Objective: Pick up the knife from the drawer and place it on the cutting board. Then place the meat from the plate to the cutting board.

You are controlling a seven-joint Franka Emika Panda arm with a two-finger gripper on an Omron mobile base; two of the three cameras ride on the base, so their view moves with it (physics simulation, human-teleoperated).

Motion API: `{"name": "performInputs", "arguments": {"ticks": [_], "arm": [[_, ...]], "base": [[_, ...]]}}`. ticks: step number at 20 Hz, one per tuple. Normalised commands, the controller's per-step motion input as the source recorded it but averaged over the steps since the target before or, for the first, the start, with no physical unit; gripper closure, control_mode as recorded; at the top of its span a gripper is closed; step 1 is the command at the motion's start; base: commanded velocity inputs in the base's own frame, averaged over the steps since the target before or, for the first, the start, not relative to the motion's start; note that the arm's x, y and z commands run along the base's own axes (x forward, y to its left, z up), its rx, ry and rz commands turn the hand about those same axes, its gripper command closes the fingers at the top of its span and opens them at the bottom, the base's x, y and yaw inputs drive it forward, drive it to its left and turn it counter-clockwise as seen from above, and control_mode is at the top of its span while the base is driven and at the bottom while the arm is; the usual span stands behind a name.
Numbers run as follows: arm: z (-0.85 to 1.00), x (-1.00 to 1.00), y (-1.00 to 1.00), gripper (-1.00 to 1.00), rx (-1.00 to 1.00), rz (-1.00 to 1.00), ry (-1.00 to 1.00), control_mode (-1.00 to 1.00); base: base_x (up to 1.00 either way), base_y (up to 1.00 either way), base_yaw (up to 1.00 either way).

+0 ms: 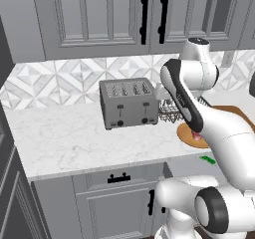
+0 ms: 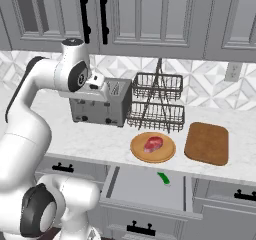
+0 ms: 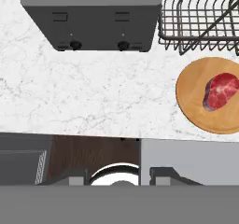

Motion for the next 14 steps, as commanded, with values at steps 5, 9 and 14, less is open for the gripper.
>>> {"name": "performInputs", "arguments": {"ticks": [5, 9, 14], "arm": [[-0.12, -0.32, -0.12, -1.0, 0.0, -0.02, 0.05, -1.0], [-0.42, -0.71, -0.36, -1.0, 0.0, -0.06, 0.12, -1.0], [-0.55, -0.65, -0.16, -1.0, 0.0, -0.07, 0.13, -1.0]], "base": [[0.0, 0.0, 0.0], [0.0, 0.0, 0.0], [0.0, 0.0, 0.0]]}}
